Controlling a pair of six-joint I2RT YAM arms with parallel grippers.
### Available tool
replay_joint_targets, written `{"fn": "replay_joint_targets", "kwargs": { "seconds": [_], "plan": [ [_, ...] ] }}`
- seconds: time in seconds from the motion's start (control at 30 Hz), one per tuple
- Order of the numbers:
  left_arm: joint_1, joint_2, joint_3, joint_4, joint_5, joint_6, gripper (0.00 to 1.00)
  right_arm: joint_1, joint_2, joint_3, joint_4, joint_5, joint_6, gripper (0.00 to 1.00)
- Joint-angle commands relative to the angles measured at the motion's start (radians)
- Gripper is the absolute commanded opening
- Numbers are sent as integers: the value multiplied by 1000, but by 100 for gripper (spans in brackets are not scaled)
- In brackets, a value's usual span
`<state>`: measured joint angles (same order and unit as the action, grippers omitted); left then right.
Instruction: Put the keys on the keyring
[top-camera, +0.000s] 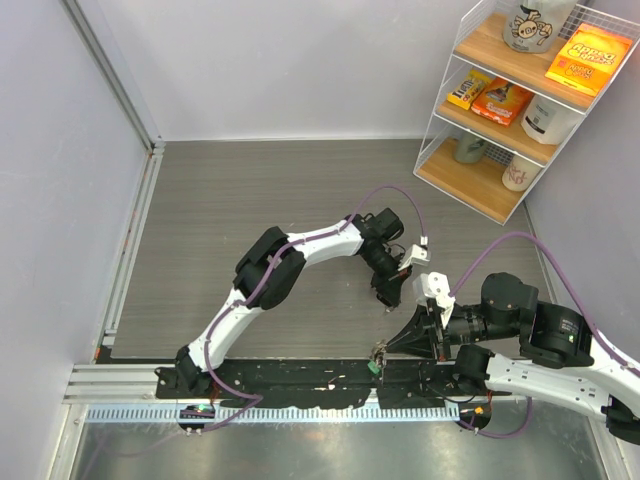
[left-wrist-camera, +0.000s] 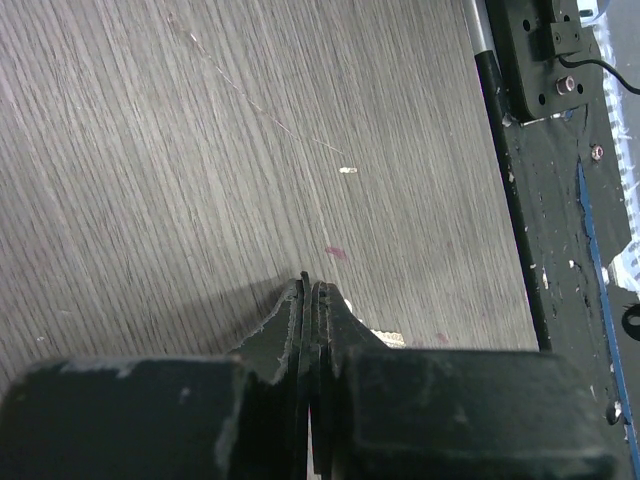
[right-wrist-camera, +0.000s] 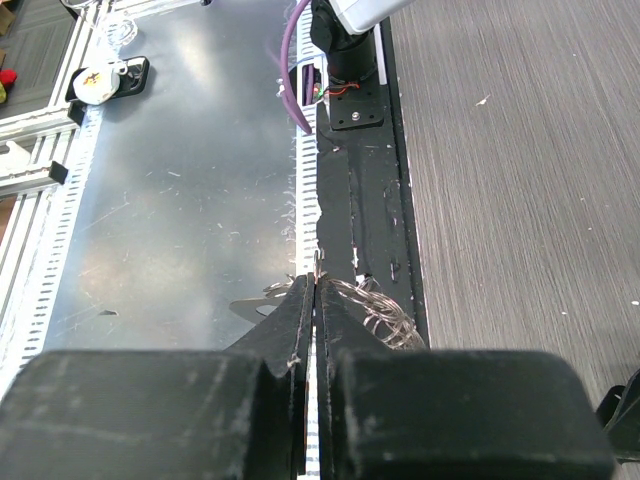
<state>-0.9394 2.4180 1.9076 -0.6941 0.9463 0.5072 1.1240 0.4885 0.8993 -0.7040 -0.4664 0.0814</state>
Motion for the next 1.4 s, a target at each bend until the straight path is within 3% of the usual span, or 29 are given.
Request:
{"fn": "replay_joint_targets", "kwargs": {
  "seconds": [0.0,0.13,0.3,0.57,0.9,1.37],
  "plan": [
    [1,23,1,-38,-29,24,0,3,-5,24,66,-9,-6,5],
    [4,-29,-33,4,-29,-2,0,3,-5,32,57,9,-8,6],
    [13,-215,-218,273,-47,-140,0,3,-7,50,41,41,-17,6],
    [25,-519,-531,684,-193,-347,0,3,7,70,34,57,-25,5],
    [16,-864,-870,1028,-343,-486,0,3,33,75,38,40,-71,5],
    [-47,-1339,-1159,1108,-373,-501,0,3,120,104,69,-150,-227,5]
  ]
}}
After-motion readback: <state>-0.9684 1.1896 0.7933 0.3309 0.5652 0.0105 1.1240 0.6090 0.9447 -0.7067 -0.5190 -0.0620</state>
